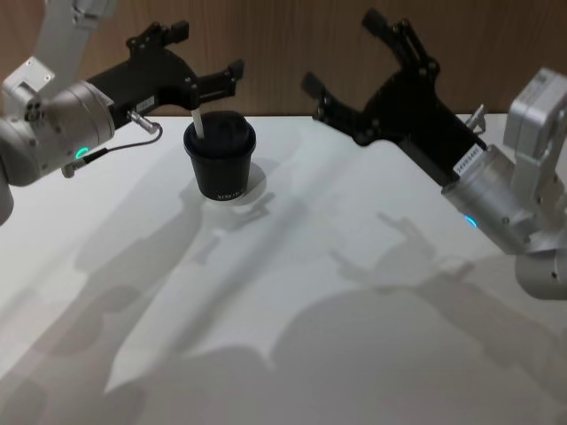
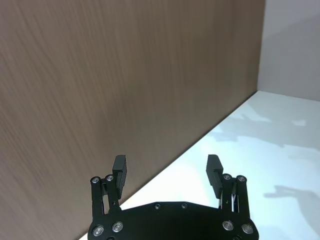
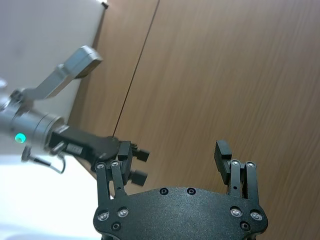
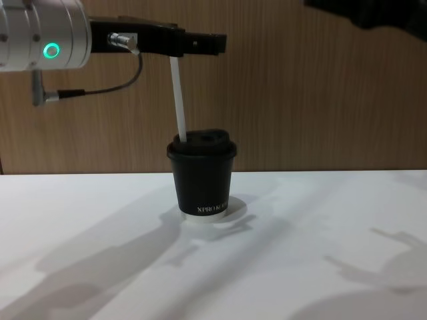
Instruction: Pick up the straw with one hand, pass it to the other hand, and insert it into the cup.
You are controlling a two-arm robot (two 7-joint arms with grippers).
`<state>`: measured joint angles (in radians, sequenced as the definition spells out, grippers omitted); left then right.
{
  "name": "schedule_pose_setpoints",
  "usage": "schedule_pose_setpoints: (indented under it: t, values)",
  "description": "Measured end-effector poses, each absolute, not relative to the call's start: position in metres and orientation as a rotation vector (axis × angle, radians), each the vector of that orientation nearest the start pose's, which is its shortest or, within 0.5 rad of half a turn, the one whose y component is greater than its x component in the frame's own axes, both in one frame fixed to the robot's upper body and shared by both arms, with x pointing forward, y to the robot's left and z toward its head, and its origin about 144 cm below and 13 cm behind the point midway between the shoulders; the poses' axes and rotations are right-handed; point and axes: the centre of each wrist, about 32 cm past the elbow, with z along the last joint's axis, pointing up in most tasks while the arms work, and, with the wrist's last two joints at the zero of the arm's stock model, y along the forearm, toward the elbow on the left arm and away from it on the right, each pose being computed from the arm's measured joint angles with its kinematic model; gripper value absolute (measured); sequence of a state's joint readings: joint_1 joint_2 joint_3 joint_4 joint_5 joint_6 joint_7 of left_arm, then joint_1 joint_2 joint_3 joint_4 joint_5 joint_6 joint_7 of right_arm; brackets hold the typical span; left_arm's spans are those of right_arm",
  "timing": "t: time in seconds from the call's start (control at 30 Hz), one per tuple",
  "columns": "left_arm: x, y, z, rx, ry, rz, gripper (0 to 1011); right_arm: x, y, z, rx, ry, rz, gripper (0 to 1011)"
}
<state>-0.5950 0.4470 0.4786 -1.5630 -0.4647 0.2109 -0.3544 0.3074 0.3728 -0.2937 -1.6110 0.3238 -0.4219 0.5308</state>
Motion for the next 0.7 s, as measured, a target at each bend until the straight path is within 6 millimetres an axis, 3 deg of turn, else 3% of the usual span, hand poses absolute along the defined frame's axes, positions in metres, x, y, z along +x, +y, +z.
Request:
schedule_pose_setpoints:
  t: [0.4,0.7]
  values:
    - [0.556,0.228,1.307,-0.046,-0.294,0.750,1001,0.520,-0.218,1.273,0.384,-0.422,-0.765,1001]
    - [0.553,0.229,1.298,-0.109,-0.301,0.723,1001,0.514,-0.205,1.277,0.411,-0.284,-0.790,1001]
